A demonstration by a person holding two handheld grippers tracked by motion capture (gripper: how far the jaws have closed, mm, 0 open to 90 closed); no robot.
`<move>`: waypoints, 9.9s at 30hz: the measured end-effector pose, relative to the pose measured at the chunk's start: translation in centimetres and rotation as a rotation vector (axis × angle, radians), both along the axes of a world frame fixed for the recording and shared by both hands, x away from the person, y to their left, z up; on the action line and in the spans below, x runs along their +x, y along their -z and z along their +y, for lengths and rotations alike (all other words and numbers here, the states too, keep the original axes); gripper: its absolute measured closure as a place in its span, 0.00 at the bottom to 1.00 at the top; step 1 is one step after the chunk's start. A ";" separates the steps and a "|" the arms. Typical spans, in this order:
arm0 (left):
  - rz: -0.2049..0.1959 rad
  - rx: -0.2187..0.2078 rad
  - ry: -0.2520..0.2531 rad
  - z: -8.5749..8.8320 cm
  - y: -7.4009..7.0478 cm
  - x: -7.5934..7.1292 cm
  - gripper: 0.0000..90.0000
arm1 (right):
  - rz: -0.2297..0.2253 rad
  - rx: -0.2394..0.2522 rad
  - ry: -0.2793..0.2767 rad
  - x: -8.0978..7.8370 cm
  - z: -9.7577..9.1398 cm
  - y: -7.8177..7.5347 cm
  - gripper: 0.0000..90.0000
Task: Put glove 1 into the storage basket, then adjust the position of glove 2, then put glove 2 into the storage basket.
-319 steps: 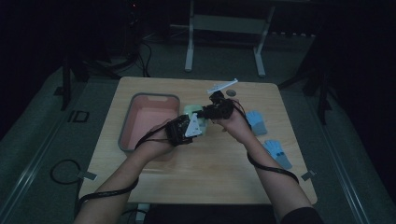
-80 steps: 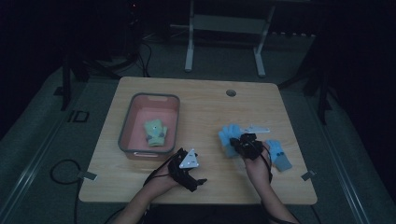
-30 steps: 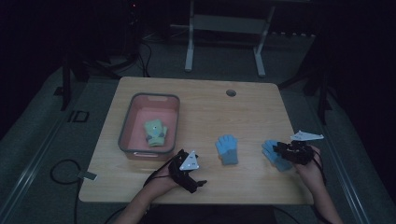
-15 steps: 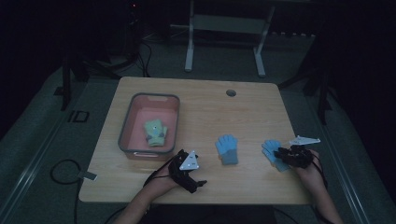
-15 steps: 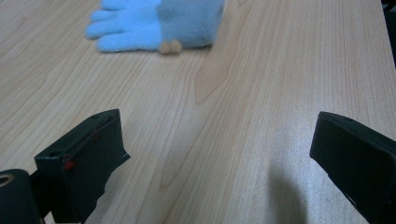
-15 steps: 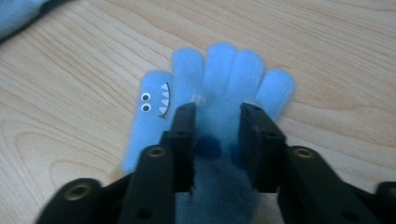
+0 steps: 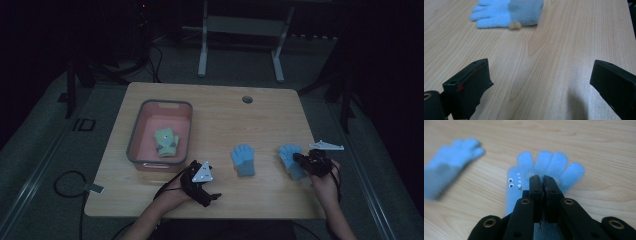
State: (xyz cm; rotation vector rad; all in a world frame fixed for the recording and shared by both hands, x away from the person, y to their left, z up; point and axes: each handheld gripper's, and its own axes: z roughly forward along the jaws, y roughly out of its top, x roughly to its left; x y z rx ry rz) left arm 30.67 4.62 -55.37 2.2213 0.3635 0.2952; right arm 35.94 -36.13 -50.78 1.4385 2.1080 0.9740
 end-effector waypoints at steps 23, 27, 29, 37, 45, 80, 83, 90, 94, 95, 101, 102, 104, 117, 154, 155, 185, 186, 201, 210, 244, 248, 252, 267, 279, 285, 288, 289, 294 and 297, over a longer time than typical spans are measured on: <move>-0.005 0.001 0.001 0.1 -0.1 0.0 0.03 | 0.039 -0.009 0.259 1.1 4.5 1.9 0.96; -0.006 0.001 0.001 0.1 -0.1 0.0 0.03 | 0.055 -0.020 0.265 1.3 4.5 2.8 0.95; -0.005 0.001 0.001 0.1 -0.1 0.0 0.03 | 0.074 -0.008 0.276 1.4 4.1 3.4 0.91; -0.005 -0.002 0.002 0.1 -0.1 0.0 0.03 | 0.068 0.003 0.214 0.9 3.0 1.7 0.76; -0.010 -0.003 0.001 0.1 -0.1 0.0 0.03 | 0.052 0.001 -0.023 0.7 0.9 0.3 0.75; -0.010 0.001 0.002 0.2 0.1 -0.1 0.04 | 0.072 -0.061 -0.271 1.8 0.8 3.5 0.94; -0.009 0.000 0.002 0.3 0.1 0.0 0.04 | 0.060 -0.069 -0.242 1.7 1.0 2.8 0.94; -0.015 -0.007 0.005 0.4 0.0 0.0 0.04 | -0.002 -0.056 -0.221 1.5 1.7 -0.4 0.94; -0.014 -0.002 0.005 0.3 0.1 0.0 0.04 | -0.056 -0.027 -0.234 1.3 2.3 -2.7 0.94; -0.013 0.000 0.006 0.3 0.1 0.0 0.04 | -0.060 -0.023 -0.238 1.3 2.5 -3.0 0.94; -0.011 -0.002 0.005 0.3 0.1 0.0 0.04 | -0.095 0.009 -0.281 1.2 4.1 -5.3 0.94; -0.012 -0.002 0.005 0.3 0.1 0.0 0.04 | -0.097 0.014 -0.288 1.2 4.3 -5.5 0.94; -0.009 -0.006 0.004 0.3 0.1 0.0 0.04 | -0.103 0.021 -0.304 1.2 5.1 -5.9 0.94; -0.012 -0.001 0.009 0.3 0.1 0.0 0.04 | -0.089 0.034 -0.411 1.2 10.4 -5.4 0.94; 0.006 -0.010 -0.005 0.3 0.0 0.1 0.04 | 0.054 0.070 -0.464 2.4 12.8 0.1 0.29; 0.007 -0.006 -0.006 0.3 0.0 0.1 0.04 | 0.051 0.071 -0.469 2.3 12.7 0.0 0.26; 0.026 0.029 0.008 -2.3 -2.5 -0.6 0.04 | 0.001 0.085 -0.497 0.7 7.3 -1.4 0.14; 0.026 0.030 0.014 -2.5 -2.6 -0.6 0.04 | 0.009 0.094 -0.480 0.7 7.2 -1.4 0.15; -0.032 0.049 0.067 -5.3 -4.2 0.4 0.06 | -0.018 0.135 -0.481 1.3 6.7 -1.0 0.29; -0.061 0.049 0.081 -7.5 -4.7 1.5 0.13 | -0.024 0.138 -0.466 2.9 7.3 -0.4 0.41; -0.088 0.241 0.156 -11.3 -0.9 6.0 0.79 | 0.172 0.130 -0.325 6.2 10.3 3.9 0.43; -0.066 0.238 0.170 -11.1 -1.0 6.3 0.81 | 0.182 0.142 -0.321 5.8 10.7 3.9 0.50; -0.056 0.240 0.176 -11.0 -1.1 6.5 0.82 | 0.190 0.139 -0.350 5.7 11.5 3.9 0.60; -0.021 0.235 0.137 -9.9 -1.8 6.4 0.83 | 0.197 0.188 -0.432 5.7 13.1 3.7 0.85; -0.044 0.242 0.124 -8.3 -4.5 6.3 0.84 | 0.138 0.243 -0.458 5.7 13.7 1.6 0.86; -0.071 0.262 0.120 -7.6 -6.4 6.1 0.84 | 0.113 0.278 -0.478 5.8 14.2 -0.1 0.86; -0.080 0.272 0.114 -7.1 -7.2 6.1 0.84 | 0.104 0.289 -0.489 5.9 14.7 -0.9 0.86; -0.084 0.276 0.114 -6.9 -7.5 6.0 0.84 | 0.099 0.289 -0.493 5.9 14.9 -1.1 0.86; -0.093 0.297 0.099 -5.8 -8.7 5.8 0.84 | 0.083 0.283 -0.523 6.0 16.2 -2.4 0.86; -0.096 0.304 0.088 -5.3 -9.2 5.7 0.84 | 0.074 0.278 -0.541 6.1 17.0 -3.0 0.86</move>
